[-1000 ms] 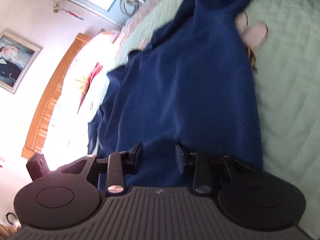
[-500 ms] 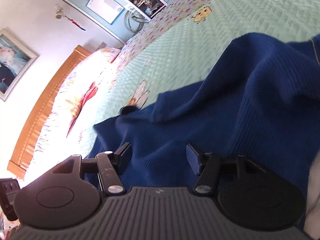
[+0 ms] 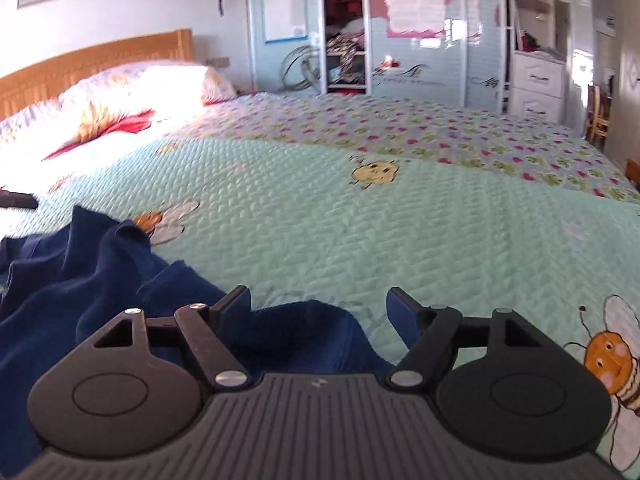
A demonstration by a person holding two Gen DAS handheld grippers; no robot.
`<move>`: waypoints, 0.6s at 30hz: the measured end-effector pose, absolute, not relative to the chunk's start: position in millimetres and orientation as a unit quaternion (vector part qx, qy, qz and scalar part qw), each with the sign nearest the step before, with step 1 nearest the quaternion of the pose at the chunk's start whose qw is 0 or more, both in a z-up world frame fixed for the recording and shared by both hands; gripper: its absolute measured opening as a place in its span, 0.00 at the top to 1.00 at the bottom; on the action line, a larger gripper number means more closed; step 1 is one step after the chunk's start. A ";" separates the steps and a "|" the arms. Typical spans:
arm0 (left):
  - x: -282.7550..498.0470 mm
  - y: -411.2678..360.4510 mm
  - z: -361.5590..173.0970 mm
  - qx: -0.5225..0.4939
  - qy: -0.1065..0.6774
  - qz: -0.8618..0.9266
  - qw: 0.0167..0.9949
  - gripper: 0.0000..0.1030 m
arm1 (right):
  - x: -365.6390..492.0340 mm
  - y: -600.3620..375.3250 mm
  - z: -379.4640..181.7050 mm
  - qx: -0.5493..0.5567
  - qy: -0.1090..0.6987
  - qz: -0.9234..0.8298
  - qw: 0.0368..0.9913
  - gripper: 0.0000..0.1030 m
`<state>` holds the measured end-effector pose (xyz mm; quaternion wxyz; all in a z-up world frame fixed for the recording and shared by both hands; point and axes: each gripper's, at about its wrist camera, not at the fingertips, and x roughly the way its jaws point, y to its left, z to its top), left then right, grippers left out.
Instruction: Fold clothes
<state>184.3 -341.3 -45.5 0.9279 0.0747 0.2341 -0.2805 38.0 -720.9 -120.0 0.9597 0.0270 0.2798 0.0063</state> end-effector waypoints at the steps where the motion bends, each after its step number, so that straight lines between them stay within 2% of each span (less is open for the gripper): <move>1: 191.3 -348.8 -43.2 0.093 0.217 -0.291 0.927 0.30 | 41.8 -721.9 -124.9 0.015 0.290 0.008 0.957 0.27; 8: 243.9 -402.7 -65.8 0.219 0.247 -0.376 0.866 0.31 | 47.6 -714.6 -155.0 0.027 0.324 0.024 0.945 0.27; 18: 248.3 -422.6 -96.6 0.315 0.279 -0.432 0.798 0.33 | 60.9 -718.1 -141.1 -0.016 0.329 0.038 0.943 0.27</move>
